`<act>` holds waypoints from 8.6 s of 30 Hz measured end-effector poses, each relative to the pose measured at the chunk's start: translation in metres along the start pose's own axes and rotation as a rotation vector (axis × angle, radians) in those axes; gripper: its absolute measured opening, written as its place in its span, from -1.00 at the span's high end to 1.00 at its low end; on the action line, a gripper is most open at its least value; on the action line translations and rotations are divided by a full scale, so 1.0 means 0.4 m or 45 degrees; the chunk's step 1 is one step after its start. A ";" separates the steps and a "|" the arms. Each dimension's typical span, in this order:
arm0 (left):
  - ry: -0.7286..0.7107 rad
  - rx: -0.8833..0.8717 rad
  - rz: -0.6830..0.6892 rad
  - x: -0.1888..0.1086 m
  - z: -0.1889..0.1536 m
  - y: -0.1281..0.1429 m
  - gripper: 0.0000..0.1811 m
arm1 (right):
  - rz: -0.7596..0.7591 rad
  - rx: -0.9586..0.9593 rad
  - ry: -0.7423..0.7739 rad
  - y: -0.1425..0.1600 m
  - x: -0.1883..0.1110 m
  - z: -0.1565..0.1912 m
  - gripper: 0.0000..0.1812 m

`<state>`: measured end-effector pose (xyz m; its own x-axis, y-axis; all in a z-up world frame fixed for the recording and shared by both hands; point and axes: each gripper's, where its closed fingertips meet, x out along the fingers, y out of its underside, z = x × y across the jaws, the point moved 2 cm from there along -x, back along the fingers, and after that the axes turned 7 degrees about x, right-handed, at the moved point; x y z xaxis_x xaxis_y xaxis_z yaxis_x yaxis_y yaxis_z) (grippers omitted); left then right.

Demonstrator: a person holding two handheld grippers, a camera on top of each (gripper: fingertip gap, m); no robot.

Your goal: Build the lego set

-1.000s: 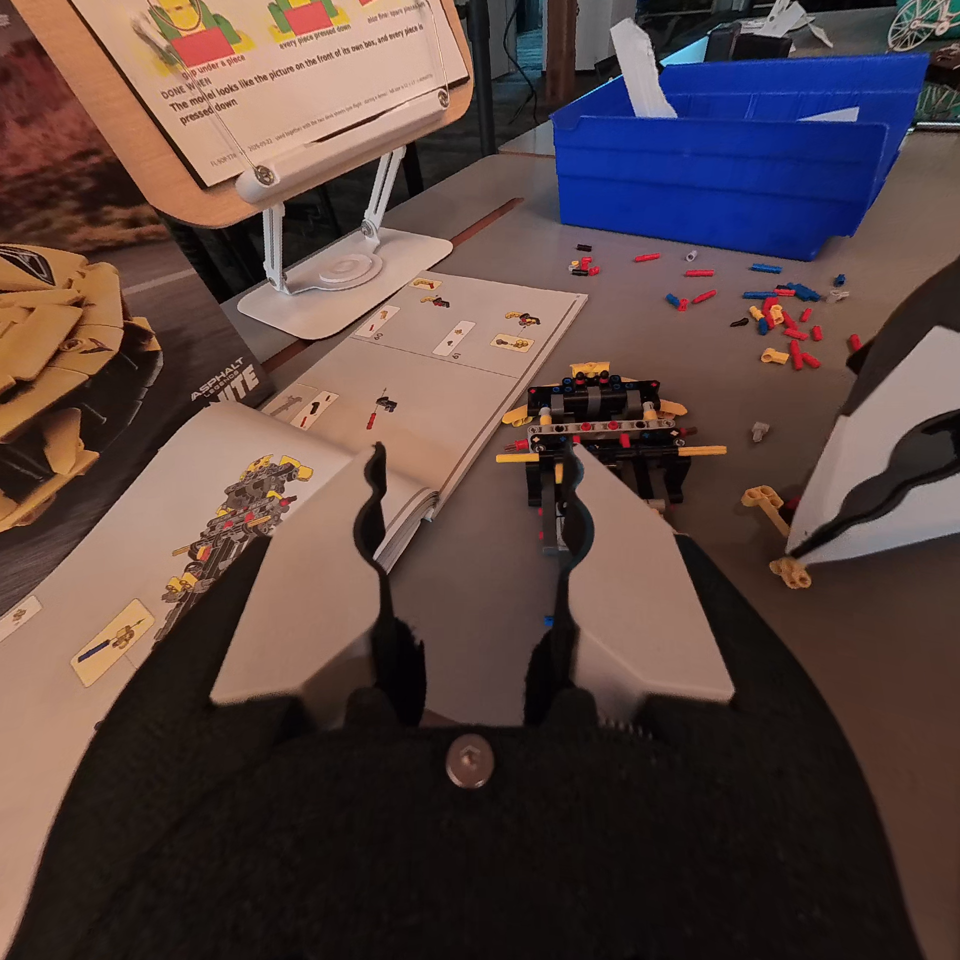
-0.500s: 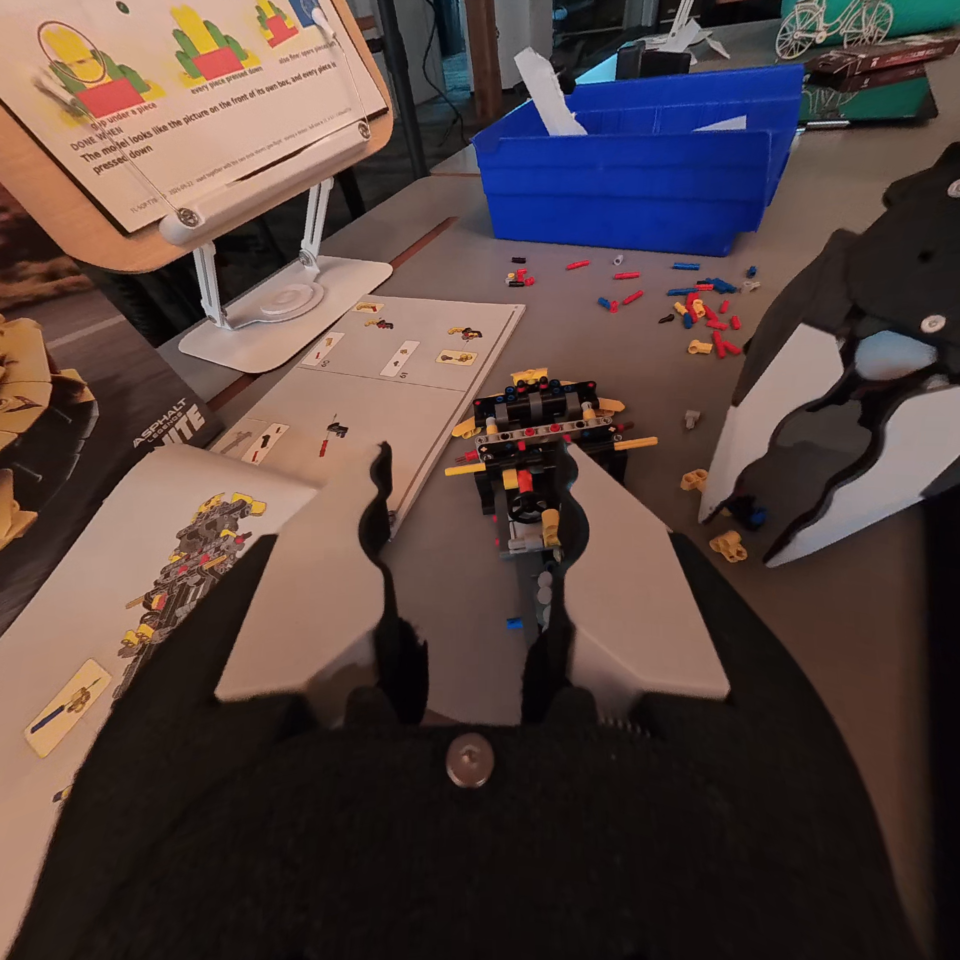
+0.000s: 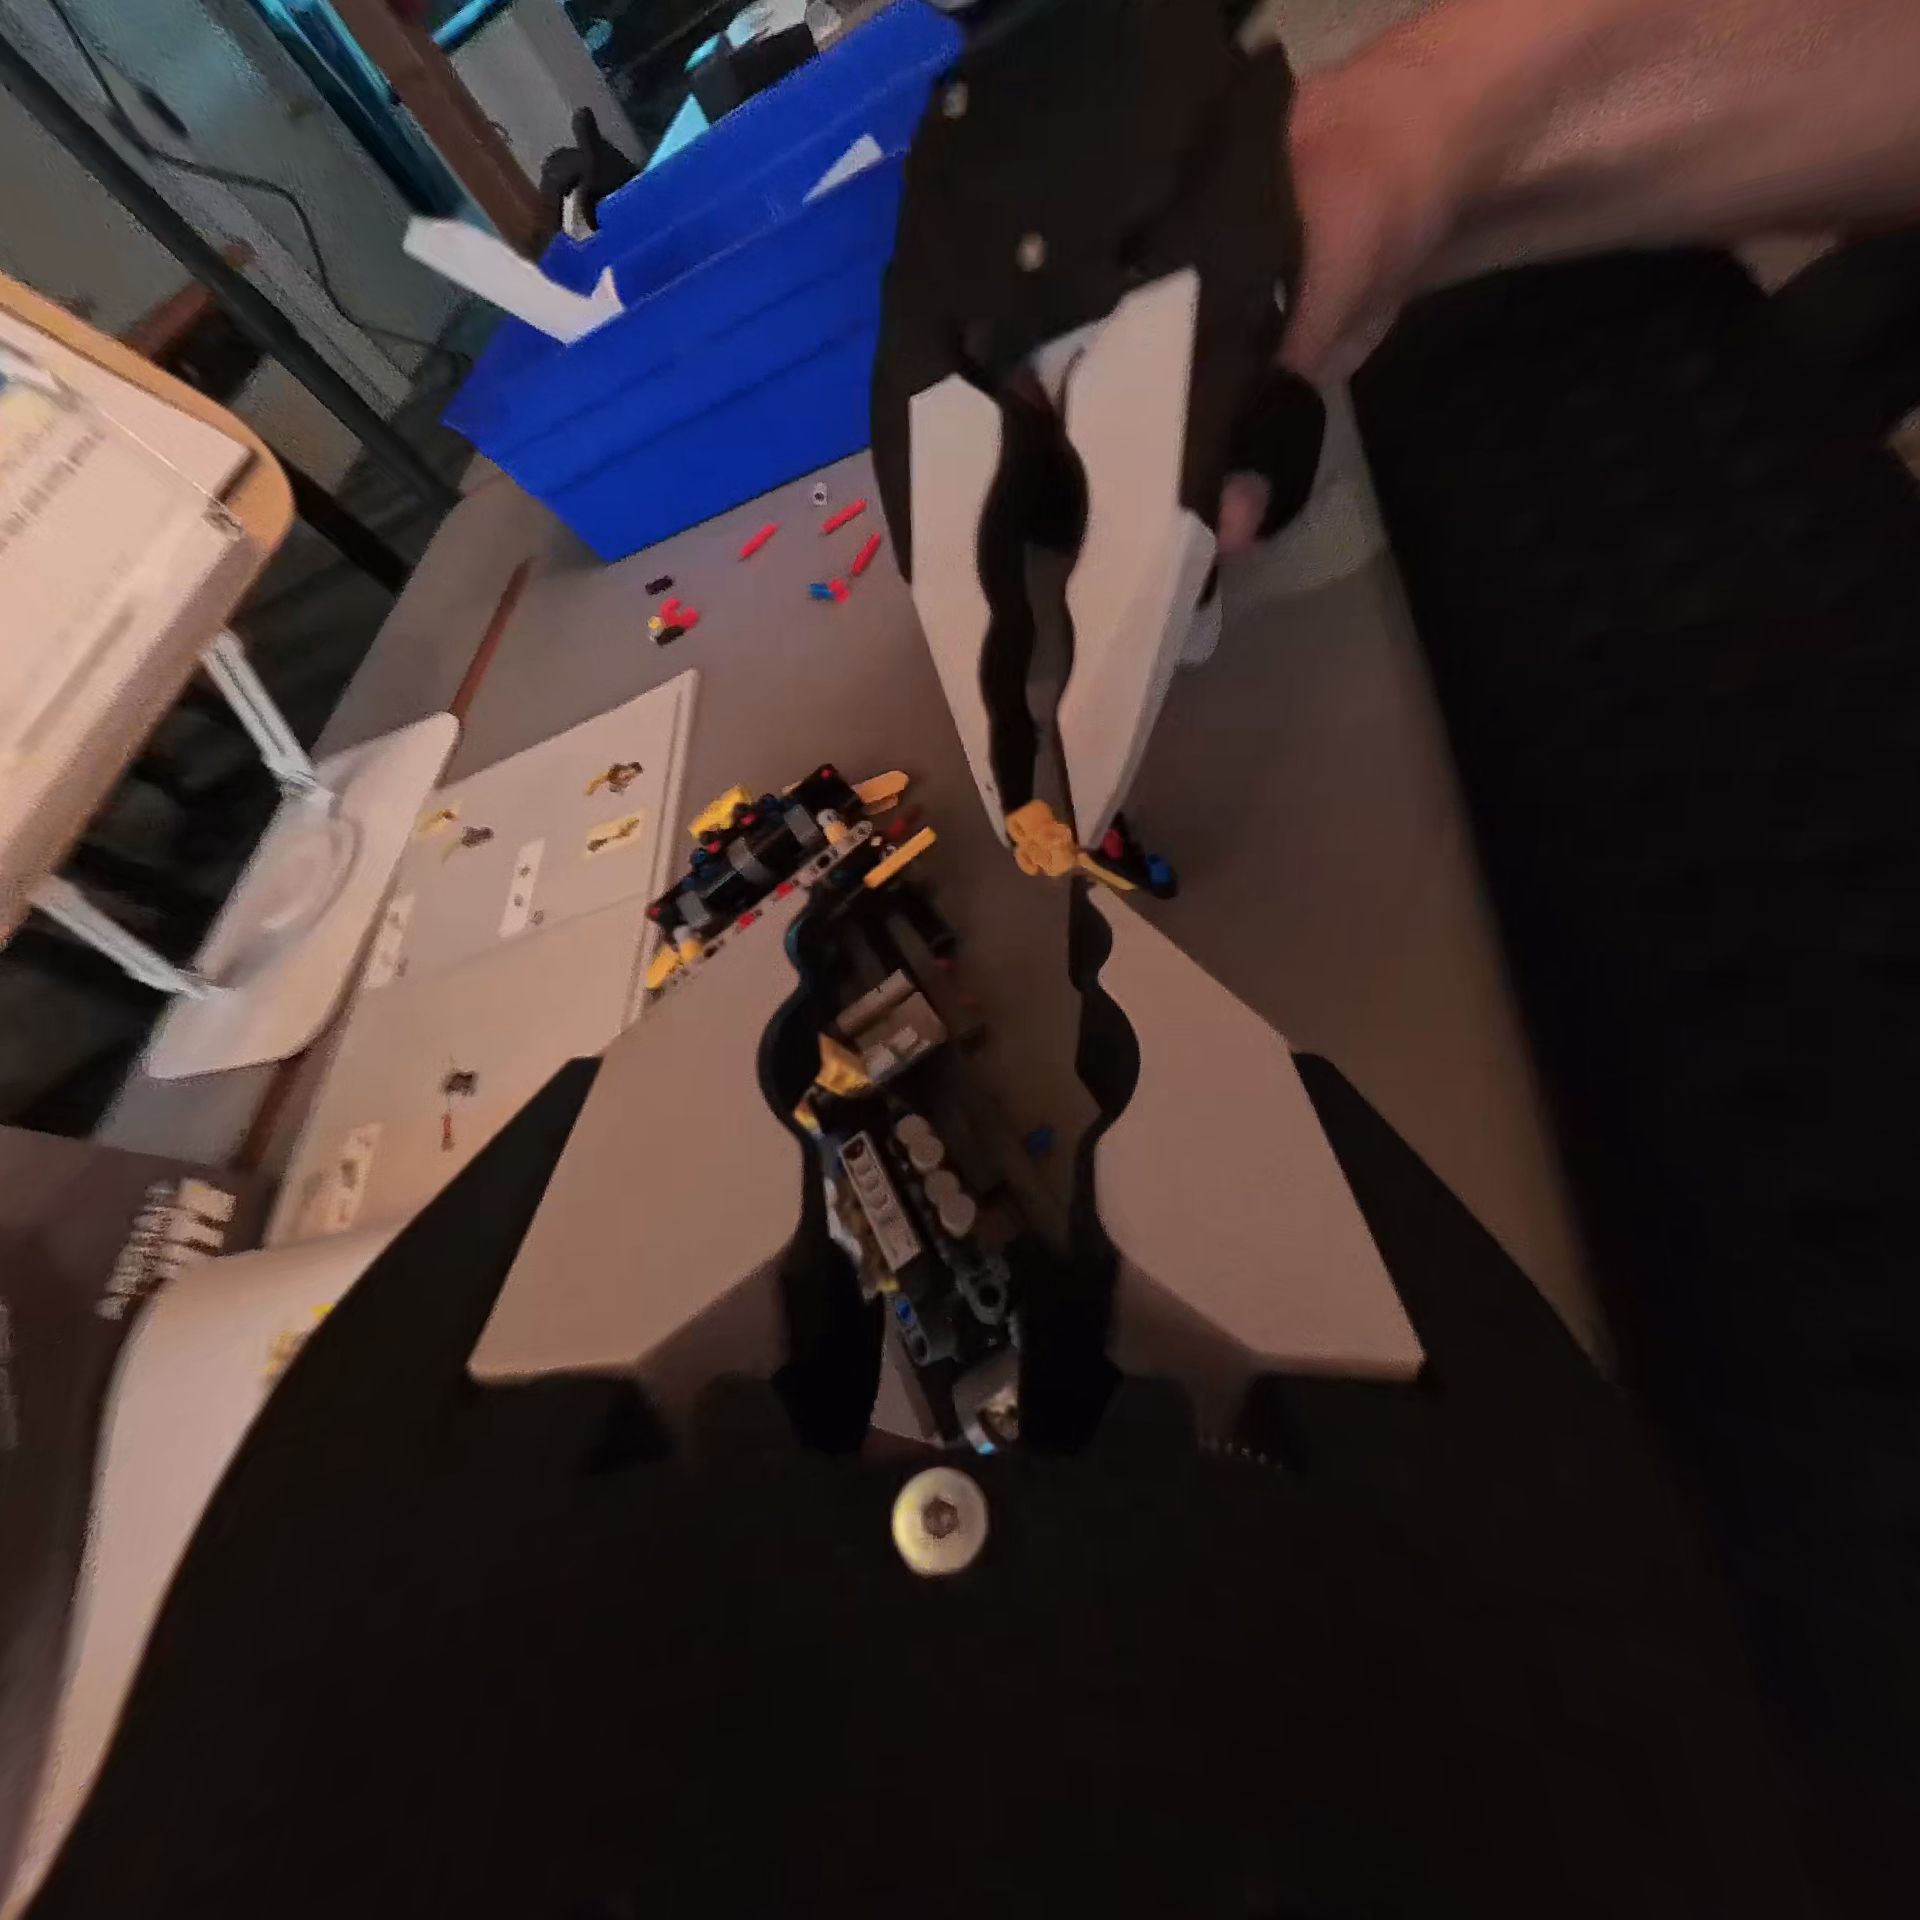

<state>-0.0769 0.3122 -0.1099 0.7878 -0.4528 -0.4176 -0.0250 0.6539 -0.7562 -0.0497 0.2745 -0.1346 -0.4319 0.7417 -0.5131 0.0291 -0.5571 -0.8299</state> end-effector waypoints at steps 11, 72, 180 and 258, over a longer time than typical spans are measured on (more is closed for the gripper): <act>-0.119 0.151 -0.005 0.049 -0.031 -0.024 0.69 | -0.314 0.270 -0.193 -0.050 -0.032 -0.004 0.85; -0.325 0.172 -0.289 0.011 -0.006 -0.113 0.91 | -0.551 0.888 -0.845 -0.092 -0.064 0.032 0.85; -0.183 -0.158 -0.275 0.011 0.032 -0.062 0.92 | 0.278 -0.211 0.062 0.188 -0.100 -0.179 0.92; -0.107 -0.748 -0.492 -0.020 0.088 -0.101 0.92 | -0.131 -0.613 0.562 -0.113 -0.081 0.029 0.55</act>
<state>-0.0606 0.3106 -0.0585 0.8515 -0.5226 -0.0421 -0.0435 0.0095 -0.9990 -0.0475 0.2711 -0.0778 -0.0468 0.9226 -0.3829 0.4514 -0.3224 -0.8321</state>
